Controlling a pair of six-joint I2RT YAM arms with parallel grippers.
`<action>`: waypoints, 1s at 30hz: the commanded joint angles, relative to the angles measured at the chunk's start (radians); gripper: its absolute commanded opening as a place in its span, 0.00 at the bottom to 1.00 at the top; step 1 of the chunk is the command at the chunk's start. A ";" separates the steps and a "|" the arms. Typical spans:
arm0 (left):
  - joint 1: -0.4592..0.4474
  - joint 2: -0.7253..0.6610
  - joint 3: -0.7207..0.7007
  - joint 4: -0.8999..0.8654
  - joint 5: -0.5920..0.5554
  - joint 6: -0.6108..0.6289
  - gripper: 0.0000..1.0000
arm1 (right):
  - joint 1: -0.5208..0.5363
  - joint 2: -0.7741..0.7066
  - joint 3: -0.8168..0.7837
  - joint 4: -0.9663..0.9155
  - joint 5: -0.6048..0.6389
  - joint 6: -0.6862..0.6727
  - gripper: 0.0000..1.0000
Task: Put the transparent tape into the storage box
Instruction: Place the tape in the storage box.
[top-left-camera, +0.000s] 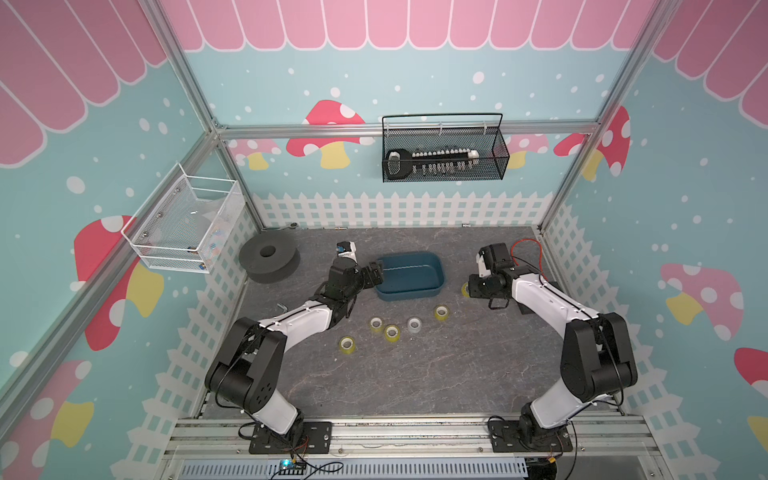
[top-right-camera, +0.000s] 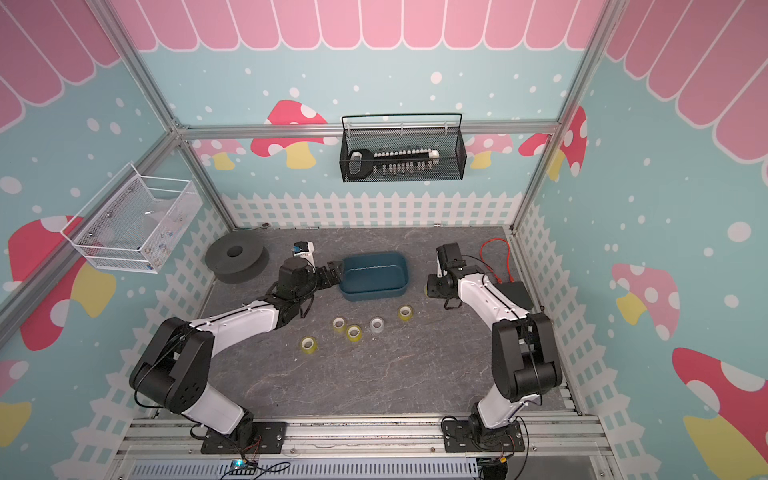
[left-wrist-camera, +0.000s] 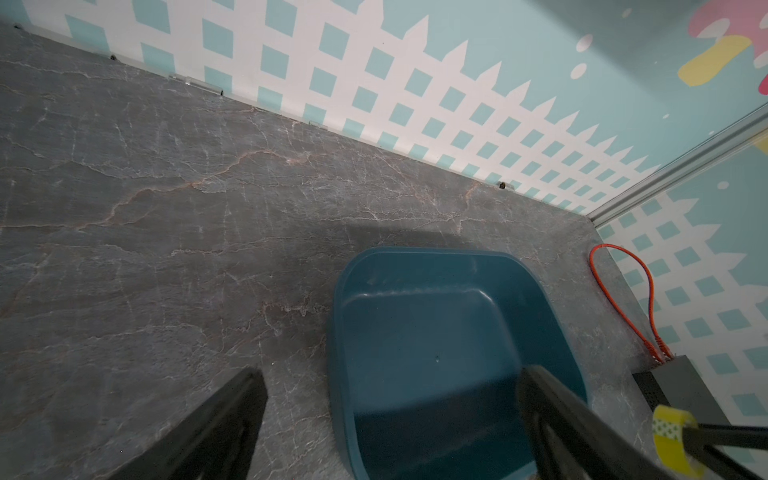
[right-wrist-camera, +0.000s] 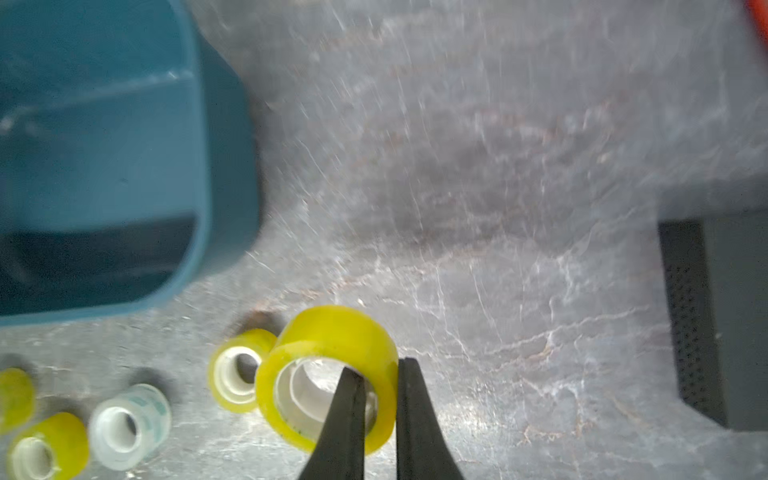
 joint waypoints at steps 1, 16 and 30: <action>-0.007 0.021 0.026 0.007 0.016 0.020 0.98 | 0.047 0.058 0.118 -0.038 0.016 -0.043 0.00; 0.003 0.045 0.002 -0.026 0.044 -0.001 0.98 | 0.205 0.512 0.627 -0.019 -0.025 -0.170 0.00; 0.004 0.054 0.010 -0.046 0.053 -0.004 0.98 | 0.214 0.690 0.778 -0.145 0.093 -0.182 0.00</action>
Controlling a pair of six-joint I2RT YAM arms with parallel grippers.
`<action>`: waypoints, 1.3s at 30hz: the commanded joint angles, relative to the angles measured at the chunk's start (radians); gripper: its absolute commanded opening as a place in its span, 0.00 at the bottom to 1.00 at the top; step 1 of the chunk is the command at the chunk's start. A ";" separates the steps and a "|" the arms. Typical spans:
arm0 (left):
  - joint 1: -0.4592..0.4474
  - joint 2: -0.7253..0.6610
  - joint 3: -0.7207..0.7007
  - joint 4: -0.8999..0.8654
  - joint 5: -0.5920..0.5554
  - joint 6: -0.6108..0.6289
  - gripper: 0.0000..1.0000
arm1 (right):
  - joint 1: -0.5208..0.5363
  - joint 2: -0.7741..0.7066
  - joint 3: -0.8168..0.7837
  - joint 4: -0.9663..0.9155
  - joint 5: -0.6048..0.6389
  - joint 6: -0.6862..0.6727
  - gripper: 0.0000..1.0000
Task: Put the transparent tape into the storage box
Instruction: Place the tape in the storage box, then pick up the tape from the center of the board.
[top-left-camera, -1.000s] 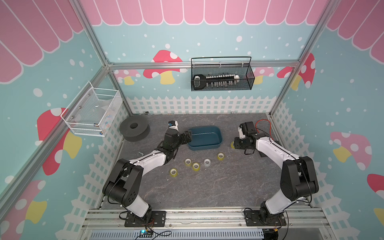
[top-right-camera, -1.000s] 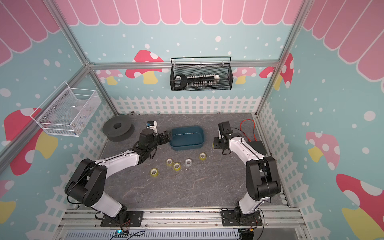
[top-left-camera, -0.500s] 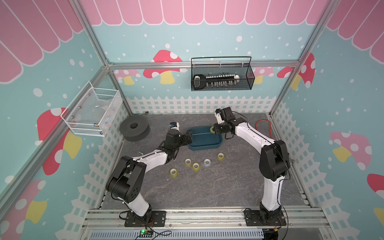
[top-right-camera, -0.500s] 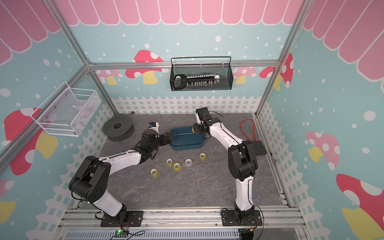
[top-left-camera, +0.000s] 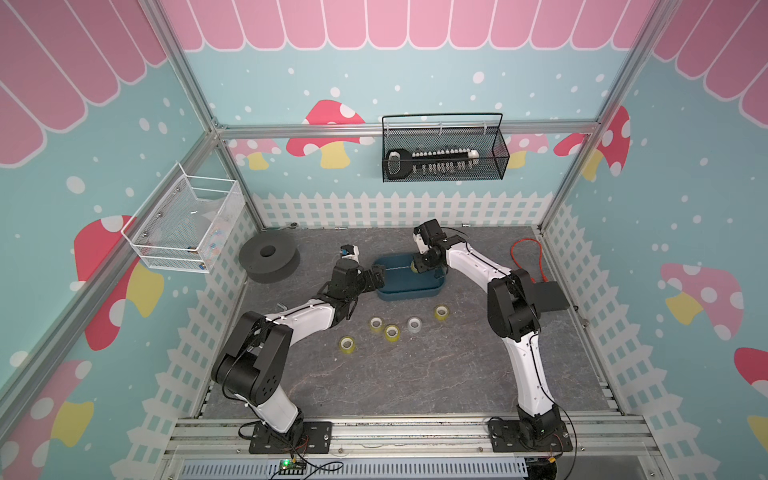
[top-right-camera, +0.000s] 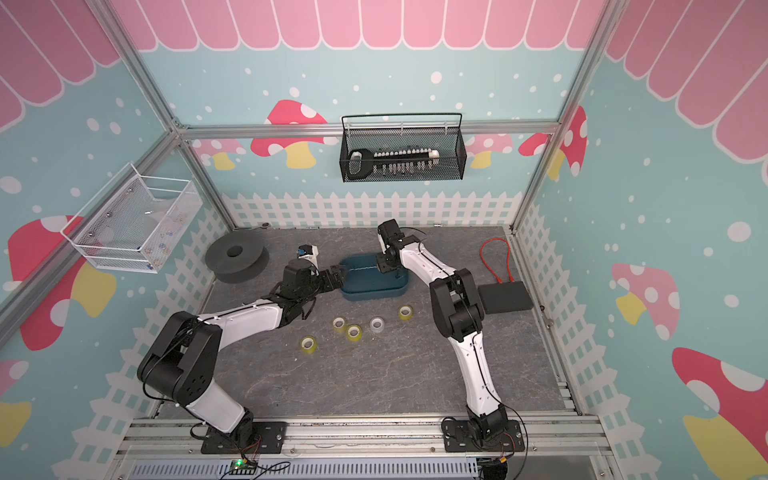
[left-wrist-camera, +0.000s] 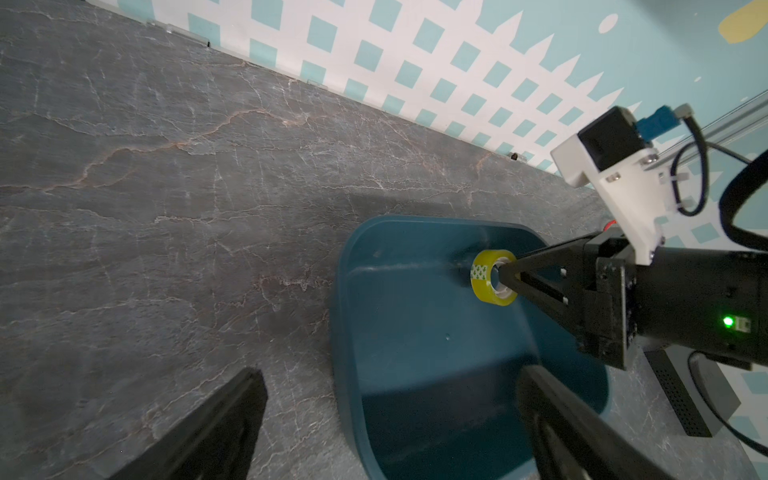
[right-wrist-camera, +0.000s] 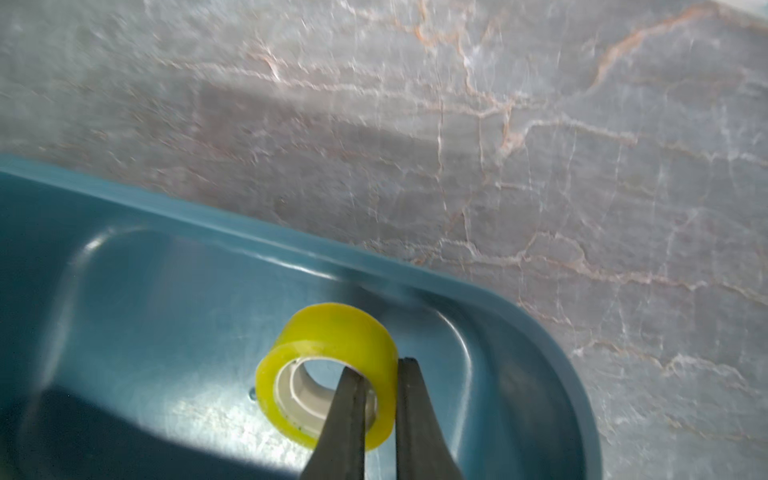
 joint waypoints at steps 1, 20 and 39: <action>0.004 0.007 0.008 -0.022 0.017 -0.002 0.98 | 0.002 0.015 0.030 -0.053 0.042 -0.004 0.00; 0.003 0.005 0.006 -0.022 0.022 -0.005 0.98 | 0.001 0.118 0.124 -0.094 0.128 0.007 0.00; 0.003 0.001 0.004 -0.020 0.020 0.009 0.98 | 0.001 0.114 0.148 -0.105 0.127 0.021 0.25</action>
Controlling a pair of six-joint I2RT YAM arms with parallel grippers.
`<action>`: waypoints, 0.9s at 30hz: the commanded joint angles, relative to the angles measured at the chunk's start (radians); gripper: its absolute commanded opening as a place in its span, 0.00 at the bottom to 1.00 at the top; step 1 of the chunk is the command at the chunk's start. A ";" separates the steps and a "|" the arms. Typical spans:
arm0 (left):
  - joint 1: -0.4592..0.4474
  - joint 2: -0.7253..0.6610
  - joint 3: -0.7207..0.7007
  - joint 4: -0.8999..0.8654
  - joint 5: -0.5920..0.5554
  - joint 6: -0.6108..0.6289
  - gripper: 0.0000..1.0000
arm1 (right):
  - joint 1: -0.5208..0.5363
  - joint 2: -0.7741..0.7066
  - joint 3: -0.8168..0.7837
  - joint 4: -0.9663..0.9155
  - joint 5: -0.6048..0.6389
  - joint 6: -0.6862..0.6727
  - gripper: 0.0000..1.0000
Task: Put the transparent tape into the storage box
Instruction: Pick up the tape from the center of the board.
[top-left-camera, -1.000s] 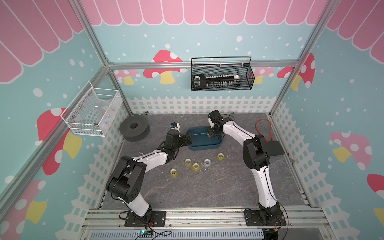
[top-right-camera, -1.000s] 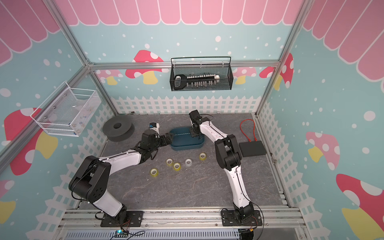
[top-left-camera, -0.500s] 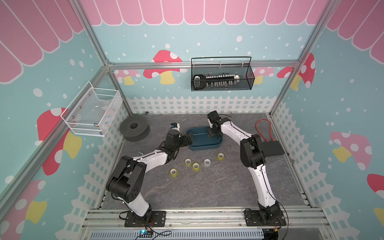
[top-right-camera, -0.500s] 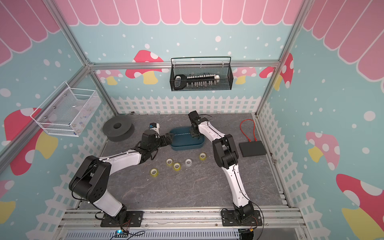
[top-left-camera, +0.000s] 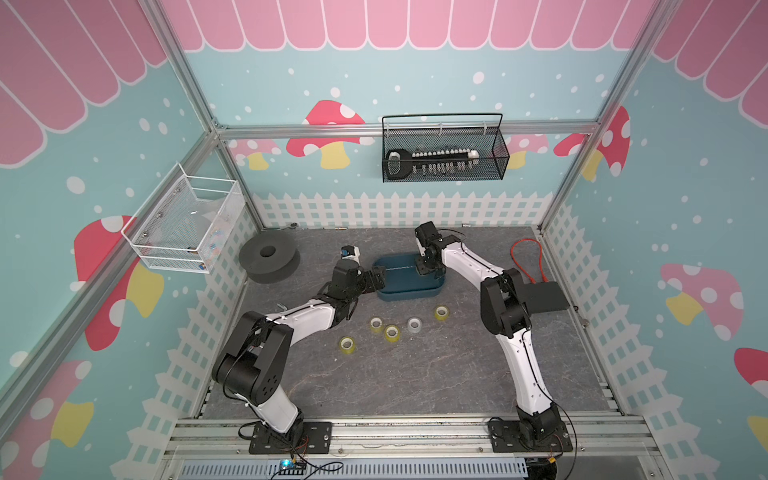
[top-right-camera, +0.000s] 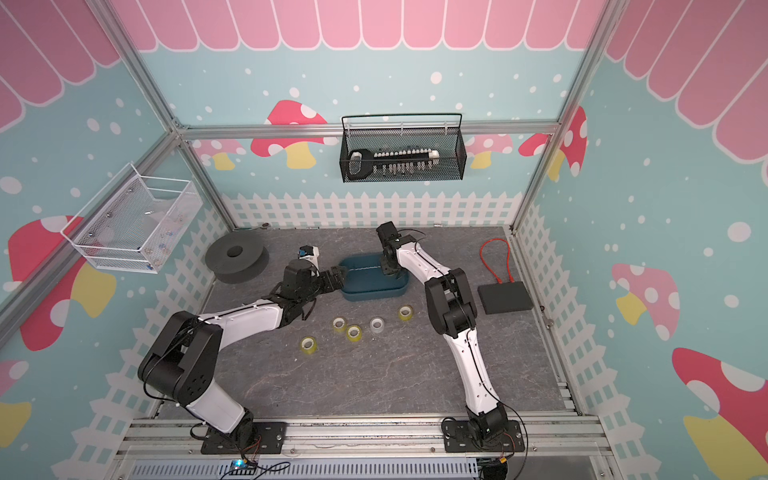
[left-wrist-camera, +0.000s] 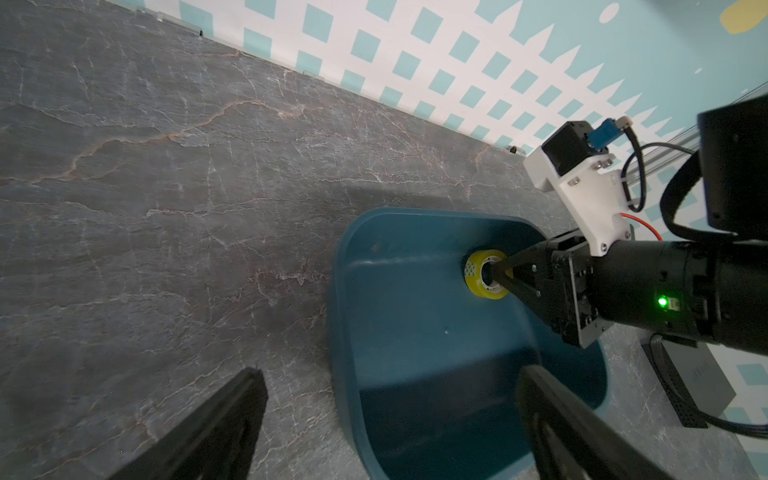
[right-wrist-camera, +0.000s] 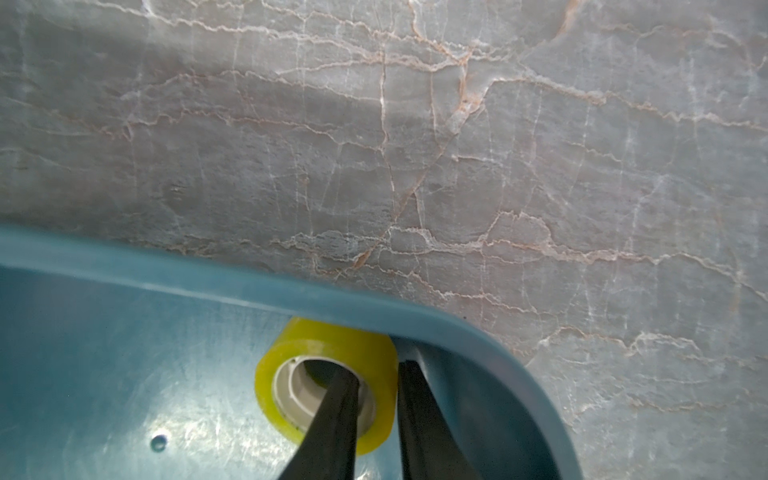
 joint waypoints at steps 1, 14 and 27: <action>0.004 -0.004 0.004 -0.014 0.006 0.010 0.98 | 0.001 0.017 0.038 -0.016 0.005 0.011 0.25; 0.007 -0.088 -0.054 -0.033 0.021 0.039 0.98 | 0.011 -0.089 0.055 -0.020 -0.005 0.011 0.29; 0.002 -0.336 -0.232 -0.254 0.075 -0.022 0.96 | 0.024 -0.466 -0.273 0.065 -0.126 0.061 0.37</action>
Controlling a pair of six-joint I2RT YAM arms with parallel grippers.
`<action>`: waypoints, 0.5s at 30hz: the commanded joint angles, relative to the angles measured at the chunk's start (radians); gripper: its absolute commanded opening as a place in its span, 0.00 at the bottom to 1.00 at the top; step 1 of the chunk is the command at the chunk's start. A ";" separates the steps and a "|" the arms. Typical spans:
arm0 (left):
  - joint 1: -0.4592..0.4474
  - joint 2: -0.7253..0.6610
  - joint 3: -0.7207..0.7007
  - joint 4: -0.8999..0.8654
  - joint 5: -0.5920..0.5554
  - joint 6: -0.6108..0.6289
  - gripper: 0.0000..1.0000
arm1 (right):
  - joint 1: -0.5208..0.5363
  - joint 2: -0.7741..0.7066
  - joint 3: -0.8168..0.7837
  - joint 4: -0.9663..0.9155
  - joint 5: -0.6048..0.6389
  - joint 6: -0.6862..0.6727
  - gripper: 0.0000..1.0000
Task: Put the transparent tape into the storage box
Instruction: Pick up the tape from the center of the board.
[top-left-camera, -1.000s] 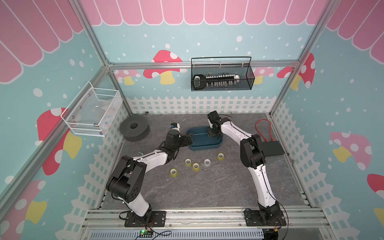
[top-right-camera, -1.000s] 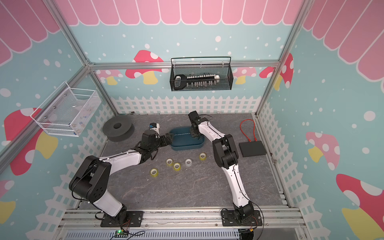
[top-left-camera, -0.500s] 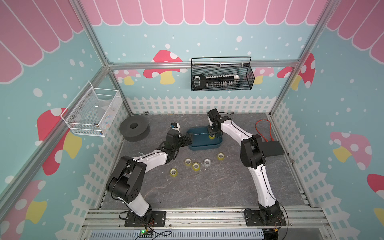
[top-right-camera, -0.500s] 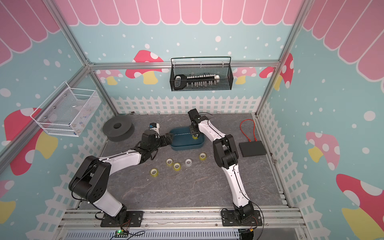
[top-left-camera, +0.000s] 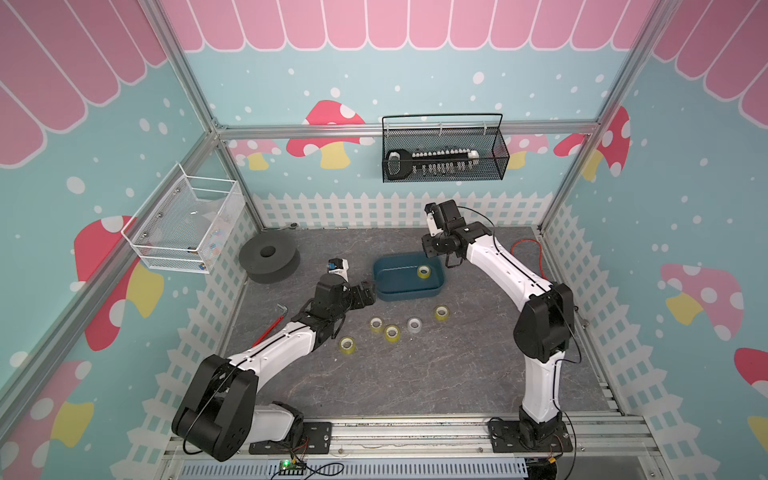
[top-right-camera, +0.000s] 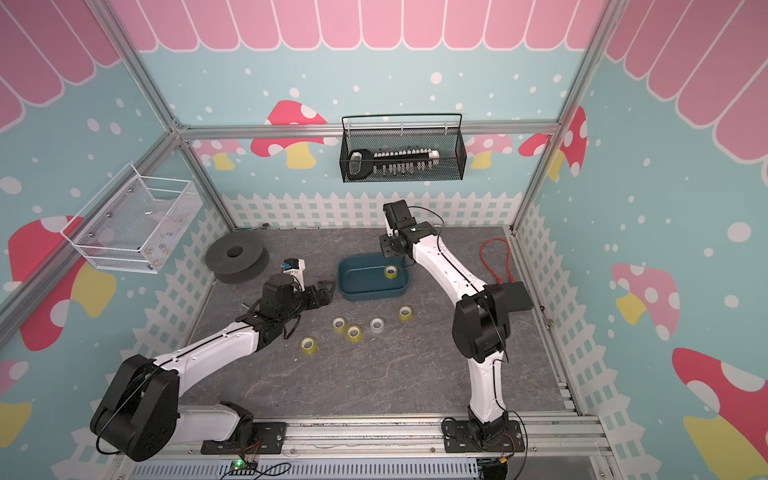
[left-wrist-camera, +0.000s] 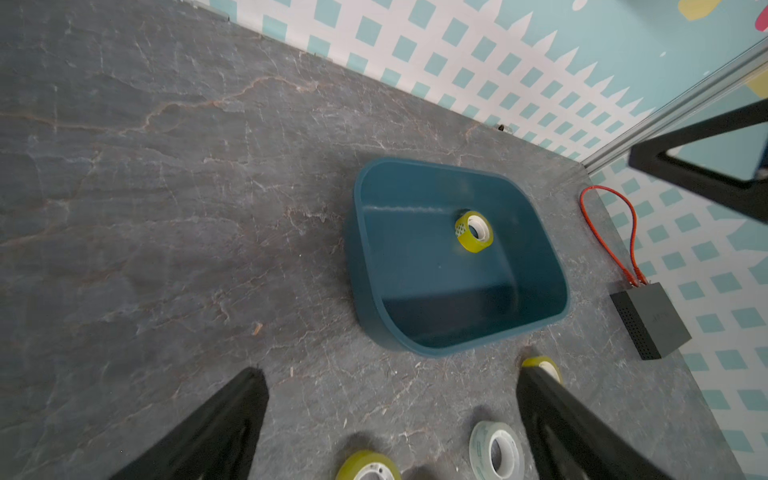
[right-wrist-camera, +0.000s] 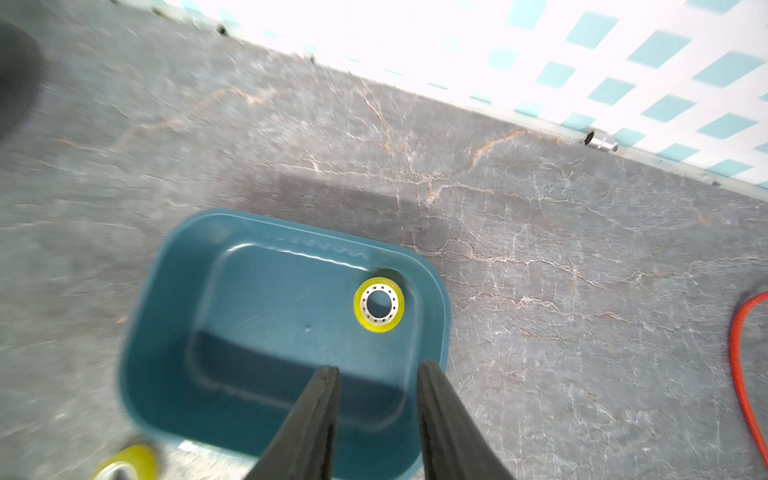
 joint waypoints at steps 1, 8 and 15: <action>-0.007 -0.022 -0.040 -0.116 0.048 -0.032 0.95 | 0.009 -0.044 -0.090 0.033 -0.044 0.034 0.37; -0.055 -0.003 -0.092 -0.204 0.107 -0.071 0.89 | 0.018 -0.134 -0.157 0.051 -0.040 0.040 0.37; -0.084 0.108 -0.069 -0.241 0.079 -0.046 0.80 | 0.029 -0.173 -0.219 0.082 -0.042 0.054 0.37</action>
